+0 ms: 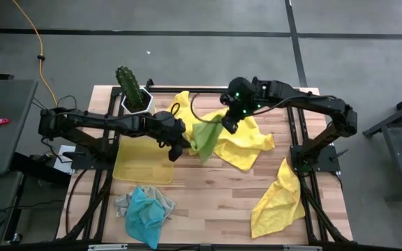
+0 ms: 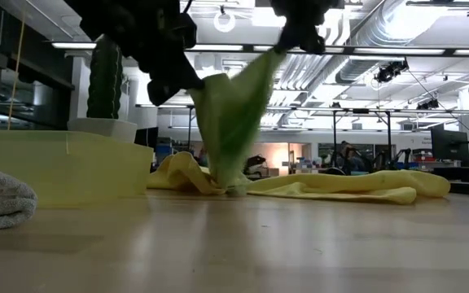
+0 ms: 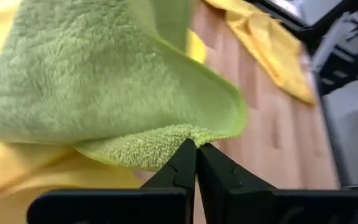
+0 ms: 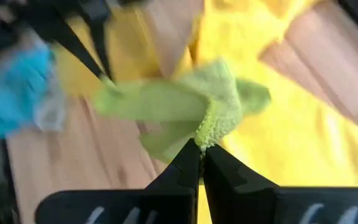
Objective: Fold microfiber towels
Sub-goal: Fold the green microfiber towel
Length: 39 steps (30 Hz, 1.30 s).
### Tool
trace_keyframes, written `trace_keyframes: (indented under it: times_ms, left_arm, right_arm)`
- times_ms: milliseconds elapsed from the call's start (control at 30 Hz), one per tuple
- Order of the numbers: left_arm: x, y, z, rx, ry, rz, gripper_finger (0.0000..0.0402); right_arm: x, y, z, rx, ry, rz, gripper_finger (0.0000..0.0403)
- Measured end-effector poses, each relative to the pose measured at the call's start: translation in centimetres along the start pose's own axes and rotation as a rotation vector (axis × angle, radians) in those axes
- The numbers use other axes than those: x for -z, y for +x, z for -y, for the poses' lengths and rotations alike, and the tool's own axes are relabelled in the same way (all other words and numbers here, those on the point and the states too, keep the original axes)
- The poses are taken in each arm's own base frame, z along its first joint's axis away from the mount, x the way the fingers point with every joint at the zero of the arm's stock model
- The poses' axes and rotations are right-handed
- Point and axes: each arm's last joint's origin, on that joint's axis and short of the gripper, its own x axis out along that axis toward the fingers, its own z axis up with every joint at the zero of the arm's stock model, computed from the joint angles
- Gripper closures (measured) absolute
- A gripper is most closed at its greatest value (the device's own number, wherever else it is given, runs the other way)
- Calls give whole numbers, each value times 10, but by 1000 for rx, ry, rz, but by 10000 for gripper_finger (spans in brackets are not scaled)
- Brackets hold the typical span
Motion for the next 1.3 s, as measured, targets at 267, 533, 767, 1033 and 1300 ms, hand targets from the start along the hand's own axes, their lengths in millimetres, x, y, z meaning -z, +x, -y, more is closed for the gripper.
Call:
trace_keyframes:
  times_ms: [267,533,767,1033,1300]
  left_arm:
    - [-3,2,11,50,-119,52,401]
    - [-7,0,-1,-19,-157,82,401]
    - [-10,-4,-15,-93,-224,96,402]
    - [-12,-6,-23,-102,-254,102,402]
    - [-10,-6,-22,-78,-237,69,401]
  right_arm:
    - [21,27,18,80,-53,-106,378]
    - [23,57,50,24,106,18,283]
    - [50,71,24,-114,55,-128,235]
    - [94,101,-52,-191,-183,-62,234]
    - [125,124,-60,-61,-181,90,234]
